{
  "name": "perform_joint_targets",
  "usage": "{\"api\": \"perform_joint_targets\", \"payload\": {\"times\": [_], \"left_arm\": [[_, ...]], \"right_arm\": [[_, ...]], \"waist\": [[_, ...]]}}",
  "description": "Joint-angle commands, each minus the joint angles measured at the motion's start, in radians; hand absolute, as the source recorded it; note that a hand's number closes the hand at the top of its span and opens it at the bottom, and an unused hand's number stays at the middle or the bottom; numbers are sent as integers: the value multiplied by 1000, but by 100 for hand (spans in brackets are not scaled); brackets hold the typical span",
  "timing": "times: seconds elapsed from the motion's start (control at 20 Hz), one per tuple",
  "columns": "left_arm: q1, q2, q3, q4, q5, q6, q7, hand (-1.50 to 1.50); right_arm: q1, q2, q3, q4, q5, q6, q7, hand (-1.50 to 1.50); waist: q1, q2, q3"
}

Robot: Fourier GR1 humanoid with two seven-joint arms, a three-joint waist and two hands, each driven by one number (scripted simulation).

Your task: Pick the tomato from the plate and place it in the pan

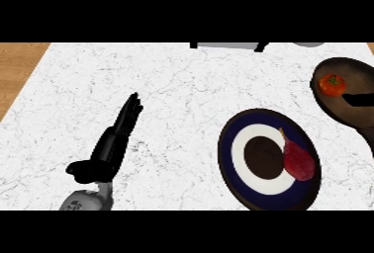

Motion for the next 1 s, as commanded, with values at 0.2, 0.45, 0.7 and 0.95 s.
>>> {"api": "perform_joint_targets", "payload": {"times": [0.2, 0.45, 0.7, 0.95], "left_arm": [[6, -10, -7, -7, -4, 4, -1, 0], [22, -11, -2, 10, -4, 1, -36, 0], [2, 3, 32, 12, -6, 15, -15, 0], [95, 57, 57, -51, 42, -45, -12, 0]], "right_arm": [[-10, -14, -97, -6, -110, 47, -187, -150], [-5, 38, -215, -62, -243, -39, -344, -150], [43, -31, -322, -35, -376, 150, -450, -150], [93, -42, -362, -18, -460, 342, -546, -150]], "waist": [[5, 2, 2], [-11, -4, 1], [-37, -12, -1], [-44, -26, -4]]}}
